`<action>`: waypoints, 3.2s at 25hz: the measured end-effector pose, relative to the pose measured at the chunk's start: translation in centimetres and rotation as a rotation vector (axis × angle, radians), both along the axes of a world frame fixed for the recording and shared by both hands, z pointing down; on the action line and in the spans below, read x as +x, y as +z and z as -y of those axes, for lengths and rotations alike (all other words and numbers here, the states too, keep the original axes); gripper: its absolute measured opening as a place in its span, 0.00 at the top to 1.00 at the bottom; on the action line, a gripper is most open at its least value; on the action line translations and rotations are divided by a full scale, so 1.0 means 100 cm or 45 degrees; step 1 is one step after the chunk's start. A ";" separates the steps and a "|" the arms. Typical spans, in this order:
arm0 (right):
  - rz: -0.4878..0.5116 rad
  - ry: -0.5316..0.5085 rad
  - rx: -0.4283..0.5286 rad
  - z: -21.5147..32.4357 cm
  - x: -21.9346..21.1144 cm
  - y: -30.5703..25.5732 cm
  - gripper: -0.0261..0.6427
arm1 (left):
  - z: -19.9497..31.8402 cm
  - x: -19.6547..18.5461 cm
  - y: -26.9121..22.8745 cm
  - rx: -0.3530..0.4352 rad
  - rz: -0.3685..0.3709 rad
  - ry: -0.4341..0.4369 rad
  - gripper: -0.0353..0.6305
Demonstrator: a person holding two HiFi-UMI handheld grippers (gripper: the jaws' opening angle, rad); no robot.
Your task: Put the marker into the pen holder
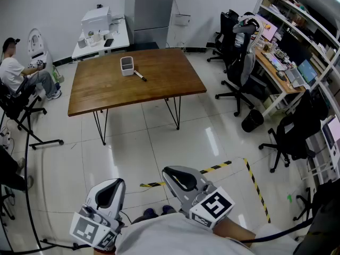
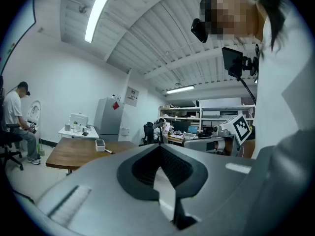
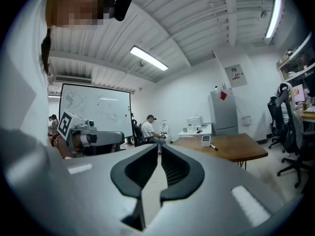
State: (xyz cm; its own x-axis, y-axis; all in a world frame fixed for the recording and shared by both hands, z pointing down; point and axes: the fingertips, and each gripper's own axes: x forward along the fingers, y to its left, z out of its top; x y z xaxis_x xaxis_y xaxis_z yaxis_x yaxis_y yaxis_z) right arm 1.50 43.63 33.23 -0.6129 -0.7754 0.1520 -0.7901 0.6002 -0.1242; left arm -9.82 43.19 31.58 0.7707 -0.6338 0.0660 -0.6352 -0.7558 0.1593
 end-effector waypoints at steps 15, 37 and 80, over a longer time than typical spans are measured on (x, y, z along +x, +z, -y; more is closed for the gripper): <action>0.024 0.259 -0.073 0.074 0.038 0.016 0.98 | 0.067 -0.010 0.037 -0.089 -0.055 0.044 0.96; 0.042 -0.087 -0.024 0.300 0.108 0.021 0.98 | 0.287 0.076 0.018 -0.003 0.057 -0.189 0.96; -0.416 0.074 -0.451 0.667 0.051 0.254 0.84 | 0.626 0.002 0.096 -0.052 -0.061 0.087 0.96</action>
